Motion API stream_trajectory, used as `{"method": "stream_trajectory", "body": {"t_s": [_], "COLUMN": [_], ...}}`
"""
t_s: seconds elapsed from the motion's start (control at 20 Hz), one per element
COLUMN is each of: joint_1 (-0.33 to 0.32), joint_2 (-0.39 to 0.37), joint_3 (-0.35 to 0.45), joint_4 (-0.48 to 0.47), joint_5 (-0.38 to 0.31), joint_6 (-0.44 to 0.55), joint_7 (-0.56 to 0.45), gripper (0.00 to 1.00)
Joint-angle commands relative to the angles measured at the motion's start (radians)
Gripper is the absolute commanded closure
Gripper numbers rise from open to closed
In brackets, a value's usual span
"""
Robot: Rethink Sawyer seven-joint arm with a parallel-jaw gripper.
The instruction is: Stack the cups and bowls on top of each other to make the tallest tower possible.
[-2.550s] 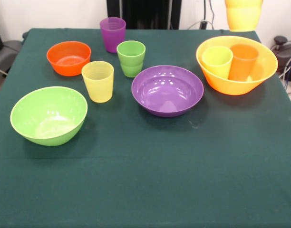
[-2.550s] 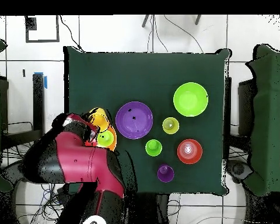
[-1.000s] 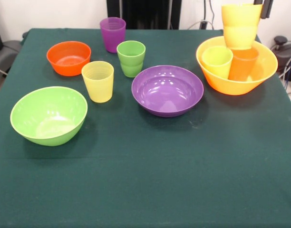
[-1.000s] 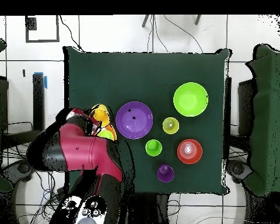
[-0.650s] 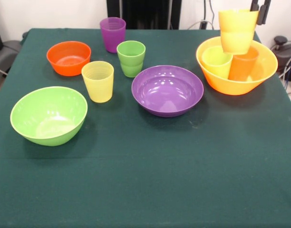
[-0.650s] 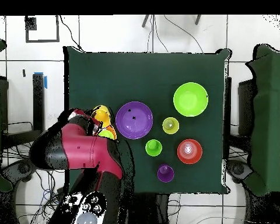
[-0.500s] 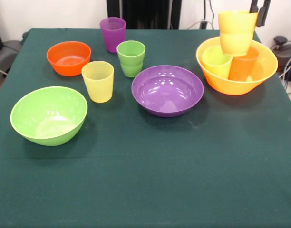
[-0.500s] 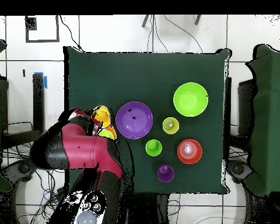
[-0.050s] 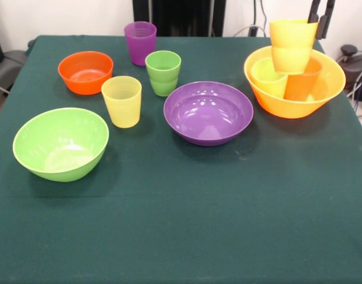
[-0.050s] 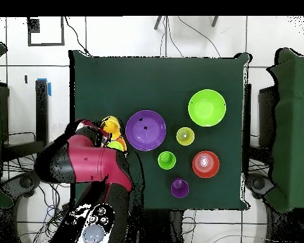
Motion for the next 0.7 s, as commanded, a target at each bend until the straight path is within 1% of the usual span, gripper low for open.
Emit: {"method": "stream_trajectory", "body": {"t_s": [0.05, 0.2, 0.45, 0.7], "joint_1": [0.007, 0.027, 0.050, 0.069], "joint_2": [0.031, 0.047, 0.097, 0.123], "joint_3": [0.069, 0.065, 0.055, 0.046], "joint_4": [-0.034, -0.030, -0.038, -0.048], "joint_5": [-0.009, -0.002, 0.015, 0.035], "joint_6": [-0.053, -0.066, -0.111, -0.129], "joint_7": [0.105, 0.121, 0.144, 0.154], "gripper": [1.00, 1.00, 1.00, 1.00]}}
